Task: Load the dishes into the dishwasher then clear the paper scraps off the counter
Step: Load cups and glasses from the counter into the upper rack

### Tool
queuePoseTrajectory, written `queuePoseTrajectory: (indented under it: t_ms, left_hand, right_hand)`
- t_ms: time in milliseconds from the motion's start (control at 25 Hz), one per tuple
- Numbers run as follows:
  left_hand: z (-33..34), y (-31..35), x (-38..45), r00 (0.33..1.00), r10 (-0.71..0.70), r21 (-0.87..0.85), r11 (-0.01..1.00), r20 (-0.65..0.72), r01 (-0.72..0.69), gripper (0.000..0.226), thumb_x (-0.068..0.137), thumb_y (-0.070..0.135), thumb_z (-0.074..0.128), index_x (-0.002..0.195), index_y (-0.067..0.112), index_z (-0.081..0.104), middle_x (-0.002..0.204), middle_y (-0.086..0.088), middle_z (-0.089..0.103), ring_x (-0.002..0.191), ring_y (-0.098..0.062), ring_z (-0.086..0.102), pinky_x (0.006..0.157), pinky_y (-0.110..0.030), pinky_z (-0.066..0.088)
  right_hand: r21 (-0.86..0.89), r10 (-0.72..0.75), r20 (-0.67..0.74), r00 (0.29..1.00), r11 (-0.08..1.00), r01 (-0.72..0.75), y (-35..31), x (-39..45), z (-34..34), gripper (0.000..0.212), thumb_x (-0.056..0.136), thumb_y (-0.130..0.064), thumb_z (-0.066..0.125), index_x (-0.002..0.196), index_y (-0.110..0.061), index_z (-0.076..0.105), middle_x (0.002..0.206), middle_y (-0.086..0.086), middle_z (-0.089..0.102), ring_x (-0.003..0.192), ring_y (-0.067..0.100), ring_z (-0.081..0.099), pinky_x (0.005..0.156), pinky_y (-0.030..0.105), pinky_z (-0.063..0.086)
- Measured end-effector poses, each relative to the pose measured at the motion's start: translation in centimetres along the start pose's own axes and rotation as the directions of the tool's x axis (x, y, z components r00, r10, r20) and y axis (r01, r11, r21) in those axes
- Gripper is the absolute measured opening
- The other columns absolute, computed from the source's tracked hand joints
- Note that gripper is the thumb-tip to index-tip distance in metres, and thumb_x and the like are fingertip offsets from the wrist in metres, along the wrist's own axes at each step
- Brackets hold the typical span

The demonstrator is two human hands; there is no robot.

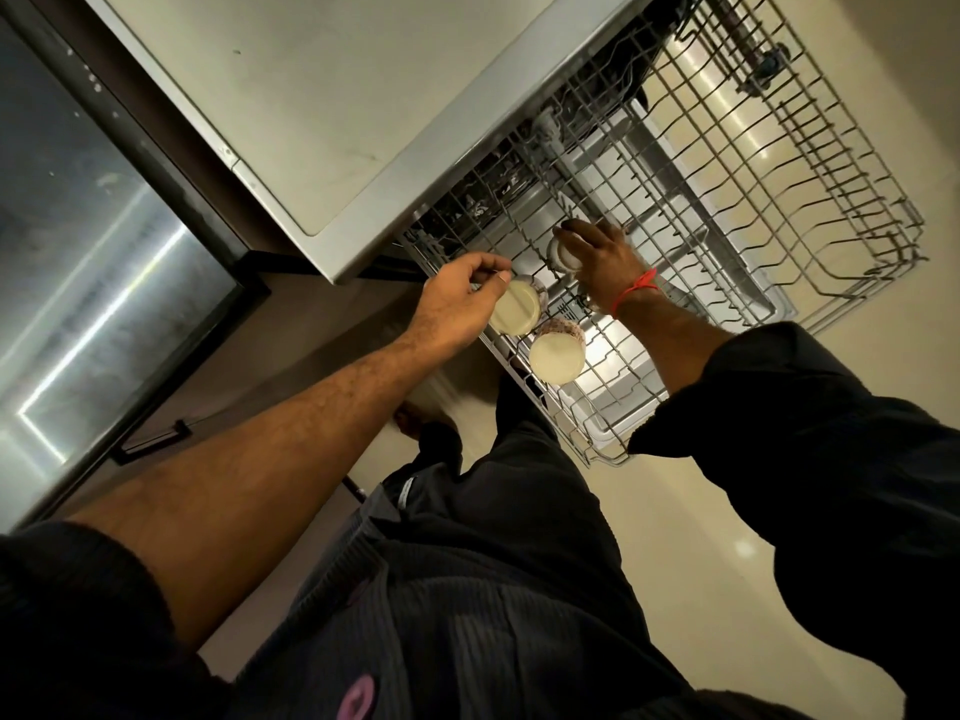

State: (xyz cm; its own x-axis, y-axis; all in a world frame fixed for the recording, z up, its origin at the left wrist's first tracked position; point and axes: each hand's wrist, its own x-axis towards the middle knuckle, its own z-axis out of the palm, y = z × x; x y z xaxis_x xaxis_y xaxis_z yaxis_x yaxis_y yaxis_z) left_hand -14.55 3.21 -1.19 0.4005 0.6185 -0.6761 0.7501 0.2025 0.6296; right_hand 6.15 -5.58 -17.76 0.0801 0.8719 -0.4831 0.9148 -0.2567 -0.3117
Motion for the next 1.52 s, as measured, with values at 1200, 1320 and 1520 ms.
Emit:
queuePoseTrajectory:
  t_ms: [1200,1320,1520]
  left_hand:
    - [-26.8,-23.8,-25.8,0.214,0.097,0.129,0.982,-0.972,0.141,0.046,0.088,0.033,0.068,0.132,0.037,0.057,0.140,0.011,0.049,0.134,-0.020,0.037,0.108,-0.045,0.027]
    - [-28.9,-28.4,-29.0,0.019,-0.026,-0.022,0.980,-0.999,0.196,0.052,0.085,0.035,0.070,0.134,0.037,0.054,0.150,0.003,0.037,0.139,-0.027,0.030,0.109,-0.049,0.026]
    - [-33.6,-35.4,-31.1,0.112,-0.199,-0.163,0.950,-0.974,0.268,0.065,0.085,0.048,0.070,0.142,0.033,0.044,0.153,-0.005,0.029,0.139,-0.032,0.025,0.113,-0.055,0.028]
  right_hand:
    - [0.618,-0.640,-0.188,0.745,0.513,0.596,-52.9,-3.8,-11.0,0.051,0.090,-0.004,0.060,0.137,-0.022,0.051,0.131,0.002,0.056,0.109,0.019,0.061,0.088,0.028,0.054]
    - [0.653,-0.667,-0.123,0.735,0.503,0.566,-58.0,-4.5,-10.0,0.049,0.092,-0.003,0.060,0.135,-0.025,0.051,0.132,-0.002,0.057,0.116,0.017,0.058,0.097,0.029,0.051]
    - [0.586,-0.700,-0.085,0.709,0.540,0.604,-63.3,-5.5,-7.7,0.049,0.093,-0.009,0.060,0.136,-0.029,0.050,0.133,-0.006,0.056,0.118,0.014,0.055,0.101,0.033,0.049]
